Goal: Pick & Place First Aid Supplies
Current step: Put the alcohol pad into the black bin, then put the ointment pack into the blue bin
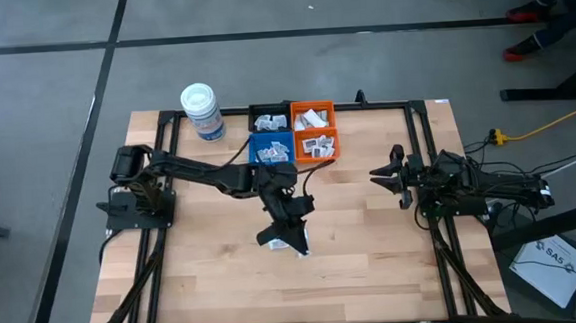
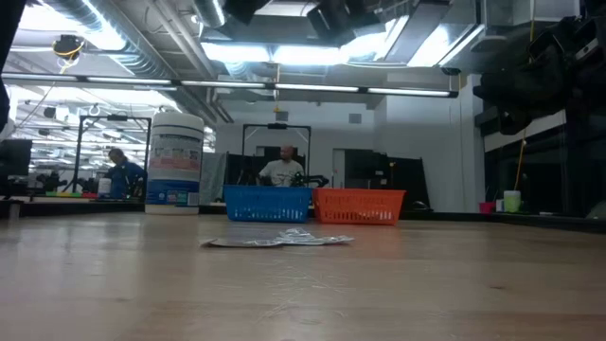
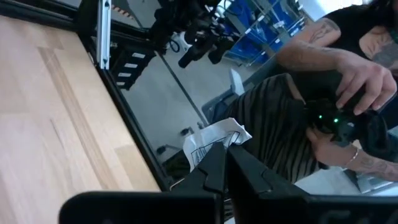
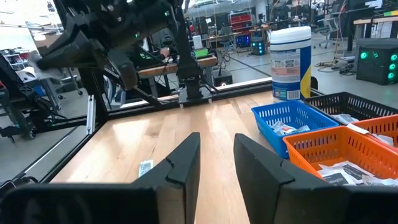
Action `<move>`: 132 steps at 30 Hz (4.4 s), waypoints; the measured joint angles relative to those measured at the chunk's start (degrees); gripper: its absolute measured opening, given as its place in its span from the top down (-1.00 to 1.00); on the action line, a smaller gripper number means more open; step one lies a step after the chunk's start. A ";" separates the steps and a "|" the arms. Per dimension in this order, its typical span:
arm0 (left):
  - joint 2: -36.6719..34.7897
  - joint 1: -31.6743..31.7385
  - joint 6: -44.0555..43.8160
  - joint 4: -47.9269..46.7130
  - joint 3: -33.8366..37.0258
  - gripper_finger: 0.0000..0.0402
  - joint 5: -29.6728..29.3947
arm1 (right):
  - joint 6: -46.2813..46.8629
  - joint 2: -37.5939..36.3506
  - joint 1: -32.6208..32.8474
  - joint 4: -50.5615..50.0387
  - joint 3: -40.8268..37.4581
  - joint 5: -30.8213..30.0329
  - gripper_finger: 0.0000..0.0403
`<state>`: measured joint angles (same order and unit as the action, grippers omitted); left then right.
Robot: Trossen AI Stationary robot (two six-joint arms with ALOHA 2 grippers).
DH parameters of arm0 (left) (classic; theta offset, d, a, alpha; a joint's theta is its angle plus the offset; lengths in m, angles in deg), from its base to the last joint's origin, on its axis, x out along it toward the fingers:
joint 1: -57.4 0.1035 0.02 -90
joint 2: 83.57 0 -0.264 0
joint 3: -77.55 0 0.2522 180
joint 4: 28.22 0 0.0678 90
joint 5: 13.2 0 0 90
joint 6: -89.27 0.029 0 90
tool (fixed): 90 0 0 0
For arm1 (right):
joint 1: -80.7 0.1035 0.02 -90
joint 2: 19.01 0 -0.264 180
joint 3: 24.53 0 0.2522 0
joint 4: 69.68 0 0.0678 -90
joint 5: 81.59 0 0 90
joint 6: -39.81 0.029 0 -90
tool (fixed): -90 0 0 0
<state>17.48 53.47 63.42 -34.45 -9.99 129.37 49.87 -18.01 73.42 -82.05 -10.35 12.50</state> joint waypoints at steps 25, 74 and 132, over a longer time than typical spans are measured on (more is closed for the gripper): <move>-0.02 16.45 19.05 -15.39 0.00 0.99 -22.81 | -0.01 0.01 0.01 0.01 0.00 -0.01 0.50; 3.42 42.54 35.60 -32.20 -5.75 0.09 -52.22 | 0.00 0.02 0.00 0.00 0.01 0.01 0.50; 6.15 -18.84 6.92 -51.09 -5.49 0.14 -60.38 | 0.00 0.01 0.00 0.00 0.01 0.01 0.50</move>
<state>23.63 34.63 70.34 -85.54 -15.48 68.99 49.87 -18.00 73.42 -82.05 -10.34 12.51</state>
